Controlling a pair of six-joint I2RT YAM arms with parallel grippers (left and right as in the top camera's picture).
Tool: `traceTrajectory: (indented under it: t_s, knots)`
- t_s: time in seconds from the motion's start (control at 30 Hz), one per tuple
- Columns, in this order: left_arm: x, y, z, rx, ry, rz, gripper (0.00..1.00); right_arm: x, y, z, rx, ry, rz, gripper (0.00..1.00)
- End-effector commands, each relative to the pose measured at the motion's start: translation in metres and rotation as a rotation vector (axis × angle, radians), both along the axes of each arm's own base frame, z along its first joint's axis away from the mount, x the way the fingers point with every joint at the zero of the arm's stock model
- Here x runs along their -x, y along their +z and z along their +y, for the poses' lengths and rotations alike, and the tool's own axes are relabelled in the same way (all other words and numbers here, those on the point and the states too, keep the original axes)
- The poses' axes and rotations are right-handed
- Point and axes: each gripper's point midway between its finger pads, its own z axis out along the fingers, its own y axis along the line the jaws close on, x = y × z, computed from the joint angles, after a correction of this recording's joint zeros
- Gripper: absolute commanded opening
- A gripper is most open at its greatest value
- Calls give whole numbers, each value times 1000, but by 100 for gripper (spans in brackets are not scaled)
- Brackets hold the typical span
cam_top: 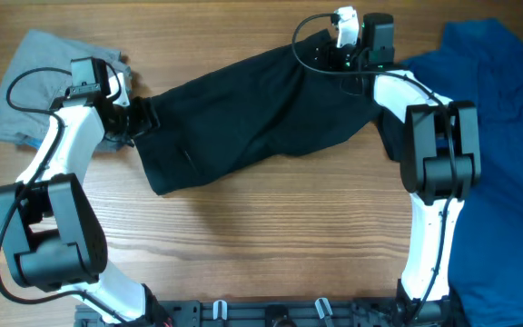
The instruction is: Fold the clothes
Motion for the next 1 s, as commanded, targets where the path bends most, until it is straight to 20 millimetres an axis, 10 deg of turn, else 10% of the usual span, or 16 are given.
traceTrajectory:
  t_s: [0.0, 0.2, 0.5, 0.53, 0.57, 0.6, 0.97]
  knots:
    - [-4, 0, -5, 9, -24, -14, 73, 0, -26, 4, -32, -26, 55, 48]
    - [-8, 1, -8, 7, -32, -30, 61, -10, -29, -6, -73, -120, 72, 4]
    - [-7, 1, -11, 9, -37, -25, 43, -8, 54, -23, -121, -61, -23, 4]
    - [-7, 1, -11, 9, -36, -25, 44, -9, 55, -23, -122, -63, -27, 11]
    - [-7, 1, -12, 12, -38, -25, 51, -9, 54, -23, -118, -60, -32, 60]
    - [-7, 2, -14, 27, -43, -28, 60, -9, 52, -21, -107, -49, -37, 65]
    - [-7, 2, -16, 37, -47, -29, 65, -20, -17, -17, -11, -175, 7, 61]
